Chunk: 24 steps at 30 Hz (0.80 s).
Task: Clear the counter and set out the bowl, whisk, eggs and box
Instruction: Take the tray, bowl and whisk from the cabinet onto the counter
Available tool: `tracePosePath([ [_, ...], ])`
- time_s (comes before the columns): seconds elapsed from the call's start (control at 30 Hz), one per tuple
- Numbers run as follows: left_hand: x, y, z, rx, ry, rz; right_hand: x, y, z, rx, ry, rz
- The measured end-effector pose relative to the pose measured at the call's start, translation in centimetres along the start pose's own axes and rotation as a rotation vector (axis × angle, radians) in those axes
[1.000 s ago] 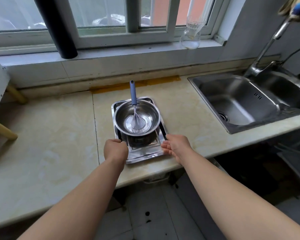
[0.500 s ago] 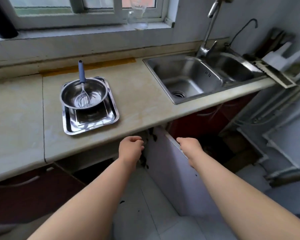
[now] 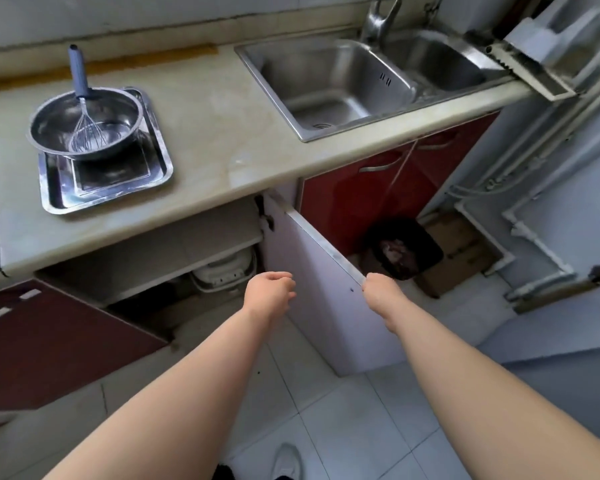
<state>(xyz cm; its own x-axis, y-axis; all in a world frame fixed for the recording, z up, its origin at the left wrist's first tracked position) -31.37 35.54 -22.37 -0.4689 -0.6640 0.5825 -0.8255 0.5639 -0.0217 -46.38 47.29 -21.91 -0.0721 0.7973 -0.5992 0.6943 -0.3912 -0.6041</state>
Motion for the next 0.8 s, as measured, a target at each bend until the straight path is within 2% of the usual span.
tracePosePath([
  [0.1, -1.0, 0.0, 0.2, 0.000, -0.019, -0.005, 1.0, 0.3, 0.1, 0.053, -0.019, -0.102],
  [0.23, -2.6, -0.6, -0.1, 0.009, -0.018, 0.013, 0.4, 1.3, -1.3, -0.024, -0.074, -0.161],
  [0.3, -3.5, -1.5, -0.2, 0.026, -0.006, 0.028, -0.2, 2.4, -2.3, -0.081, -0.102, -0.266],
  [0.33, -4.0, -2.1, -0.2, 0.031, -0.009, 0.031, 0.0, 3.2, -2.4, -0.091, -0.042, -0.238],
  [0.37, -4.4, -2.7, -0.2, 0.031, -0.015, 0.033, -0.1, 3.9, -2.5, -0.071, 0.019, -0.070],
  [0.4, -4.8, -3.5, -0.2, 0.033, -0.021, 0.035, -0.6, 4.7, -2.8, -0.103, 0.019, -0.008],
  [0.57, -6.5, -7.7, -0.6, 0.063, -0.035, 0.009, -2.4, 9.4, -4.4, -0.225, -0.037, -0.182],
  [0.63, -7.2, -9.7, -0.8, 0.073, -0.044, -0.005, -3.5, 11.9, -4.7, -0.272, 0.000, 0.025],
  [0.67, -7.4, -10.6, -0.9, 0.071, -0.048, -0.015, -3.9, 13.0, -5.0, -0.267, -0.044, -0.025],
  [0.73, -8.0, -12.5, -1.0, 0.066, -0.062, -0.031, -4.9, 15.0, -5.4, -0.203, 0.007, 0.071],
  [0.8, -8.5, -14.6, -1.1, 0.069, -0.082, -0.042, -6.0, 17.2, -5.8, -0.218, -0.001, 0.117],
])
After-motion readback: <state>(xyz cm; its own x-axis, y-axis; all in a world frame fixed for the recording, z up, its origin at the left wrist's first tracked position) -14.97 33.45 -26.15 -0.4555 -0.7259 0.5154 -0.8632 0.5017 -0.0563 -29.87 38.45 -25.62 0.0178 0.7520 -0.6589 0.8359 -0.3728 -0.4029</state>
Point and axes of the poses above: each hand's wrist, its own z-axis towards the middle knuckle, its own y-axis out of the palm, x = y × z, the point moved 1 cm from there along z, towards the middle knuckle, and after that the axes turned 11 degrees about -y, right-handed, at the moved point
